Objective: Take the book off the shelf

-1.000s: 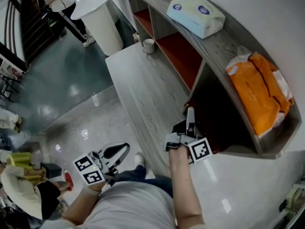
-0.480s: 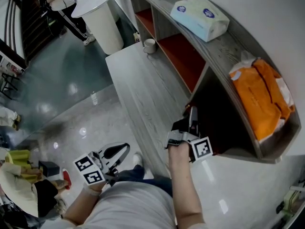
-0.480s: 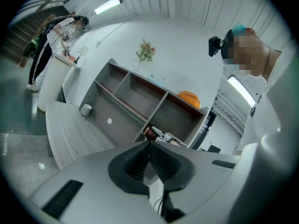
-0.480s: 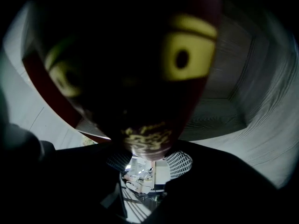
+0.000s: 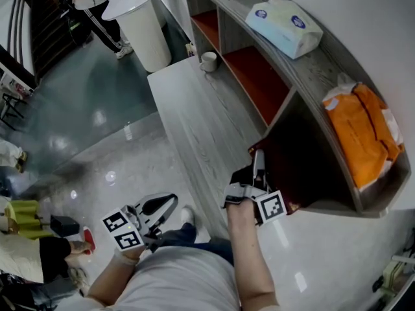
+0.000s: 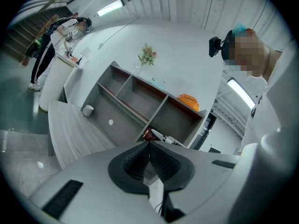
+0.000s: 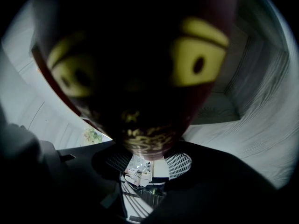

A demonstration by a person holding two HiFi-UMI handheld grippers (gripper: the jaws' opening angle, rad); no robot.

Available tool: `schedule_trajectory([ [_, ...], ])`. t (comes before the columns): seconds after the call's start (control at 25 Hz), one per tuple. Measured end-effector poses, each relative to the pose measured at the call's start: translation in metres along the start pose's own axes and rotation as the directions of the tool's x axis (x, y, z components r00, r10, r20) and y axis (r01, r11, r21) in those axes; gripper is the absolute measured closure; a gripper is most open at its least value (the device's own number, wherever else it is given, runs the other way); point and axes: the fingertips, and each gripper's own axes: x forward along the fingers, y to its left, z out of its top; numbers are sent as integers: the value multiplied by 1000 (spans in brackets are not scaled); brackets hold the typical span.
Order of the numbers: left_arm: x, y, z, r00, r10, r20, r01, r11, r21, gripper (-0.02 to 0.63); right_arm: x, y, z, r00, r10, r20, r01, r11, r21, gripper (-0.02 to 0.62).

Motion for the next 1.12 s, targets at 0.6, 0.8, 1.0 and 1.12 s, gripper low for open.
schedule_trajectory([
  [0.6,-25,5,-5,999,-7,35,9,999,-42,591,-55,3,-92,988,3,-154,-6,1000,-19,385],
  [0.8,-33,10,-4,998,-1,56,5,998,-56,591,-61,-1,-126,964,-18,-266,9,999,-38,385],
  [1.0,-39,14,4,997,-1,79,6,998,-55,591,-68,-2,-161,903,-72,-424,24,993,-120,385],
  [1.12,-41,20,10,996,-3,92,7,999,-47,591,-71,4,-174,857,-99,-506,-19,974,-224,385],
])
